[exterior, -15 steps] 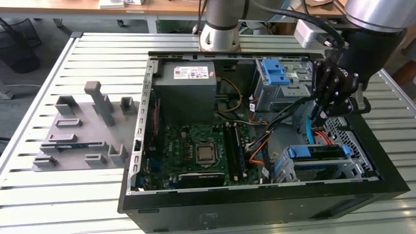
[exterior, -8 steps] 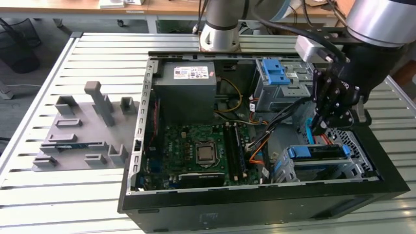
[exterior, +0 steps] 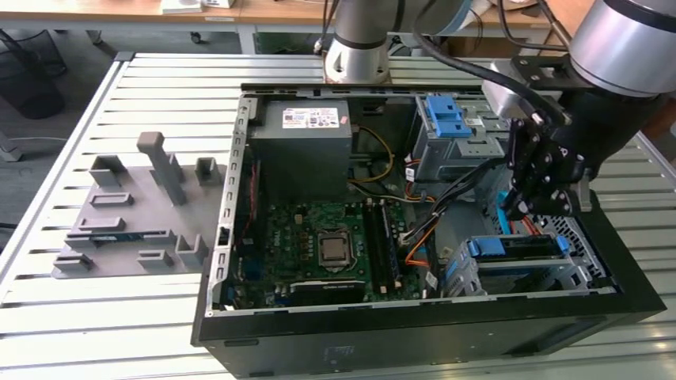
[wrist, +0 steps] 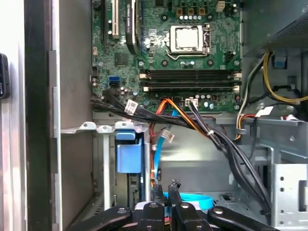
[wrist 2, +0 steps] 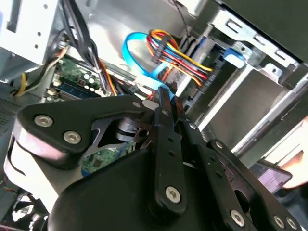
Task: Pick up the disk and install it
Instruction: 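Insert the second disk wire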
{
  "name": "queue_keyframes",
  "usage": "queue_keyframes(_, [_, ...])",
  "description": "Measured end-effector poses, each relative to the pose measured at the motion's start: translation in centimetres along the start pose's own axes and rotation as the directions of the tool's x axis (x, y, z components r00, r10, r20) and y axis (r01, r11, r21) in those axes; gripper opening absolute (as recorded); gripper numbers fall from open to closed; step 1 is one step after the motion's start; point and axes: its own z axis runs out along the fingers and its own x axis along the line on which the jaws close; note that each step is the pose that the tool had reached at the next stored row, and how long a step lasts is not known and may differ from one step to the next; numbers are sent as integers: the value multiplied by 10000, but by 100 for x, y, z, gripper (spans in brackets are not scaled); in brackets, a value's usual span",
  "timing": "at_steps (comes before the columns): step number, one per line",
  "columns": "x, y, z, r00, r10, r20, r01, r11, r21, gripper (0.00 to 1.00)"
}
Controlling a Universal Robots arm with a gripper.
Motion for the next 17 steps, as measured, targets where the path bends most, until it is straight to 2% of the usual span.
queue_keyframes(5, [64,2,40,10000,-2,2,2,10000,12,16])
queue_keyframes(10, [94,3,46,10000,-21,42,21,10000,63,16])
queue_keyframes(17, [157,1,59,10000,-24,59,24,10000,75,16])
